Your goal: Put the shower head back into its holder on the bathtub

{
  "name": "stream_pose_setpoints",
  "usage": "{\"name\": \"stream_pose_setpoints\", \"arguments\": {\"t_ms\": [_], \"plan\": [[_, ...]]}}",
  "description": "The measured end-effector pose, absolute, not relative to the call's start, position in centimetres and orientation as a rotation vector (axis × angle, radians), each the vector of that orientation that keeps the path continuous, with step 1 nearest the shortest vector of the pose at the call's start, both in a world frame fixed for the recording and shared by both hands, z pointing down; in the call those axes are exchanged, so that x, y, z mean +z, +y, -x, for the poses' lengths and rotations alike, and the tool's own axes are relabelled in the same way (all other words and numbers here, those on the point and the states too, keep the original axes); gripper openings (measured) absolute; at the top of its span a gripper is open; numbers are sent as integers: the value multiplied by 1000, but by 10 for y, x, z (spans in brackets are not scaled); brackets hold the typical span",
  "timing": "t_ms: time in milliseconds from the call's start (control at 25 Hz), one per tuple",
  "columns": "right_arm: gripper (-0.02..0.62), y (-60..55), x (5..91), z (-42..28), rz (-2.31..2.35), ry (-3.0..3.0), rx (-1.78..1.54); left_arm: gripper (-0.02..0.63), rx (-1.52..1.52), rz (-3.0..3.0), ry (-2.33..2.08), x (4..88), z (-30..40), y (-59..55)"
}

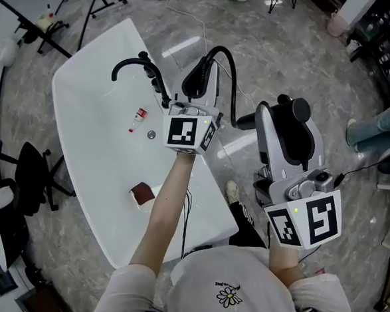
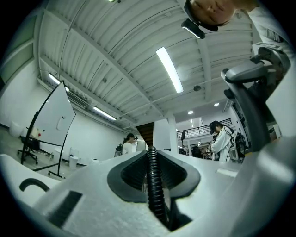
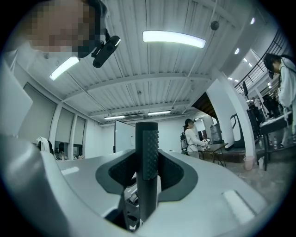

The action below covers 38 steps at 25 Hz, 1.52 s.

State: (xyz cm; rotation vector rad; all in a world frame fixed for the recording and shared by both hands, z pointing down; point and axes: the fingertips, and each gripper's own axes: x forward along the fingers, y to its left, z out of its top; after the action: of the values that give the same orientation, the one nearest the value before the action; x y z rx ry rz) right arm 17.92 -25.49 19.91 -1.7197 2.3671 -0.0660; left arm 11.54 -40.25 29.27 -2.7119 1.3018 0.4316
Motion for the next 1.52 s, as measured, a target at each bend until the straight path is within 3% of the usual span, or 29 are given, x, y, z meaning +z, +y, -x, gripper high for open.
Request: {"name": "stream_pose_setpoints", "arguments": {"t_ms": [360, 1520], "plan": [[140, -244, 183, -196, 1760, 2321, 19, 63, 604, 2547, 1086, 190, -143, -394], [140, -344, 265, -45, 1440, 2683, -236, 63, 38, 2553, 1820, 435, 86, -454]]}}
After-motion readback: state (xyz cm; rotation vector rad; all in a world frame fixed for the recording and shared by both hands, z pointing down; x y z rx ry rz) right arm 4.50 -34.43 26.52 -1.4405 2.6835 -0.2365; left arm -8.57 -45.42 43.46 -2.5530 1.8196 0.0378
